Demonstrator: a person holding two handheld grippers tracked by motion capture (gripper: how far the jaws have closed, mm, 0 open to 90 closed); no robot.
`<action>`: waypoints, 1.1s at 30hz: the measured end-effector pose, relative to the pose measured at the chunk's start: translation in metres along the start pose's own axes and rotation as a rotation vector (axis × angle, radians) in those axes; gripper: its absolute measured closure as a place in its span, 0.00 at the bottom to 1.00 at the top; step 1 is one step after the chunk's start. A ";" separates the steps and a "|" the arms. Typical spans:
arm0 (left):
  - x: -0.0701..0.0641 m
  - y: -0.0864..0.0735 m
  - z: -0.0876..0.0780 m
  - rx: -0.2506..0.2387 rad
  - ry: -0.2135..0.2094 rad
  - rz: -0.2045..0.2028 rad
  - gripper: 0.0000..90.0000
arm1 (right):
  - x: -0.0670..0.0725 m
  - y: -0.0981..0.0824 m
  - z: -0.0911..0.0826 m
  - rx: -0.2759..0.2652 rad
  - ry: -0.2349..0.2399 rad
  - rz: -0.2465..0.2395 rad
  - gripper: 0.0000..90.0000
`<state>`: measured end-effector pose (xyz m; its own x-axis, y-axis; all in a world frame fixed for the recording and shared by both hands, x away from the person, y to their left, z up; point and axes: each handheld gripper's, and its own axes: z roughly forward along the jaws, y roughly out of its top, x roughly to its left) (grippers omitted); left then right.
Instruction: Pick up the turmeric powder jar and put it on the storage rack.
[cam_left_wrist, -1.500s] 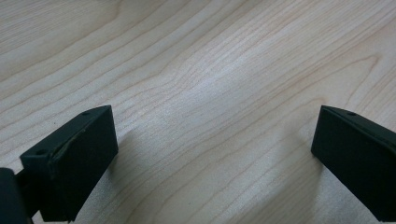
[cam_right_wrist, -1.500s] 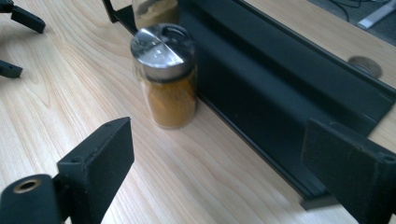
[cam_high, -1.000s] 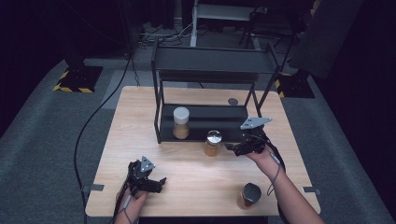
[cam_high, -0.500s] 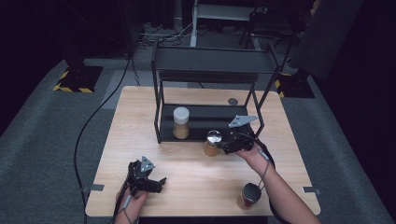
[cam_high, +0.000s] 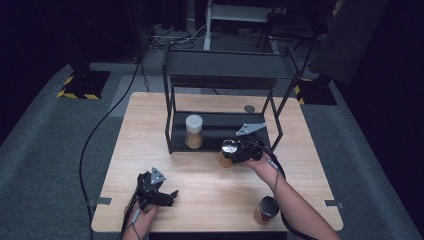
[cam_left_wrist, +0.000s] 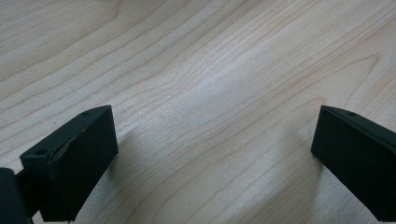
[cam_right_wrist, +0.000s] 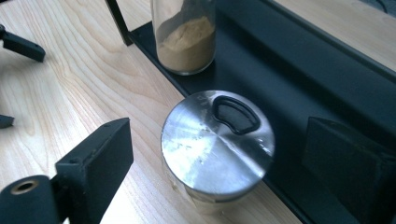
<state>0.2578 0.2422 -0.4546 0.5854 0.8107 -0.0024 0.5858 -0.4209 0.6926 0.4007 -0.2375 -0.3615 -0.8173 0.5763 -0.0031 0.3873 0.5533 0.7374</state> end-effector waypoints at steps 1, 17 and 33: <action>0.000 0.000 0.000 0.000 0.000 0.001 0.00 | 0.001 0.001 0.002 0.007 -0.002 -0.004 0.10; 0.000 0.000 0.000 0.000 -0.001 0.001 0.00 | -0.004 0.020 0.030 0.145 0.006 -0.021 0.21; 0.000 0.000 0.000 0.000 -0.002 0.002 0.00 | -0.006 0.033 0.027 0.170 0.024 -0.054 0.34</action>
<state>0.2580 0.2426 -0.4547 0.5875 0.8092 -0.0028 0.5847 -0.4221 0.6928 0.4292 -0.2067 -0.3553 -0.8482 0.5292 -0.0218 0.4073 0.6780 0.6120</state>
